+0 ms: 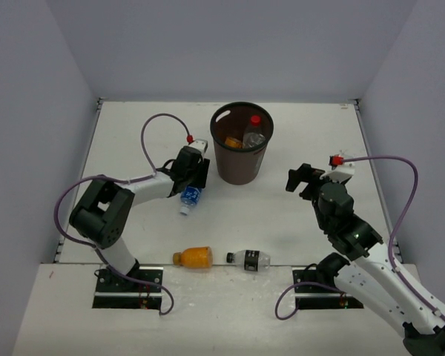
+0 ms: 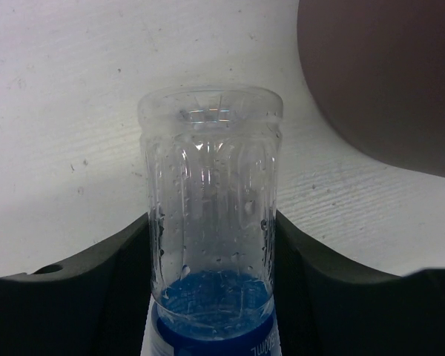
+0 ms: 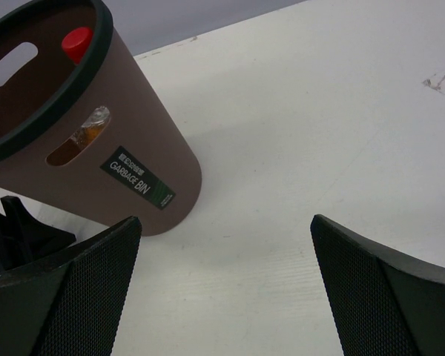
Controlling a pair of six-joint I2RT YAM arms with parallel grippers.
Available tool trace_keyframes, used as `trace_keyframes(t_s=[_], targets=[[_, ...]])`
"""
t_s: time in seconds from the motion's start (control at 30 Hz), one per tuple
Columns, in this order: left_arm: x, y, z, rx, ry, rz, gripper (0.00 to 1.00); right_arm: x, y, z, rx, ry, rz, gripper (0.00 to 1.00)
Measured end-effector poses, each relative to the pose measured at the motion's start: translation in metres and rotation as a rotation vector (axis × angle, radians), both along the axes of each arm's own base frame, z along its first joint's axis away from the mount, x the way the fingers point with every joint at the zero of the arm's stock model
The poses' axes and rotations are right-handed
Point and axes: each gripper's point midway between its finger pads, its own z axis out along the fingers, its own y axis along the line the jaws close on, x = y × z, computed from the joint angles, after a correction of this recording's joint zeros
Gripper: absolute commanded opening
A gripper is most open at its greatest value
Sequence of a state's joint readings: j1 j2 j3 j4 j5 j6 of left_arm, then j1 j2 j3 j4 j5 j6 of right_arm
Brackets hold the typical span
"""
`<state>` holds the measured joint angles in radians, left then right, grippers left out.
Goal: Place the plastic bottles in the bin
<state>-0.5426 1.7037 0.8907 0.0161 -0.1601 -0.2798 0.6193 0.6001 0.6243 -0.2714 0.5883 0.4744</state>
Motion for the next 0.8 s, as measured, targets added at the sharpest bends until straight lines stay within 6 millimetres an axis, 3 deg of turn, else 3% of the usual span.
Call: trace_keyframes(t_s=[0.13, 0.23, 0.33, 0.5, 0.6, 0.73, 0.8], targets=[[-0.003, 0.010, 0.021, 0.011, -0.029, 0.037, 0.31, -0.001, 0.000, -0.001, 0.005, 0.000, 0.001, 0.99], [0.000, 0.025, 0.068, 0.011, -0.136, 0.100, 0.28, -0.001, 0.000, -0.003, 0.005, 0.002, 0.001, 0.99], [0.009, 0.039, 0.140, -0.022, -0.290, 0.180, 0.24, -0.002, 0.000, -0.005, 0.007, 0.004, 0.000, 0.99], [0.021, 0.044, 0.275, -0.195, -0.578, 0.255, 0.24, -0.003, -0.001, -0.008, 0.007, 0.008, 0.000, 0.99], [0.022, 0.027, 0.344, -0.324, -0.717, 0.167, 0.24, -0.004, -0.002, -0.007, 0.007, 0.007, 0.001, 0.99], [0.037, -0.016, 0.428, -0.484, -0.873, 0.011, 0.24, -0.009, -0.005, -0.006, 0.019, -0.001, 0.003, 0.99], [0.046, -0.036, 0.453, -0.530, -0.913, -0.047, 0.24, -0.012, -0.005, -0.009, 0.034, -0.005, 0.010, 0.99]])
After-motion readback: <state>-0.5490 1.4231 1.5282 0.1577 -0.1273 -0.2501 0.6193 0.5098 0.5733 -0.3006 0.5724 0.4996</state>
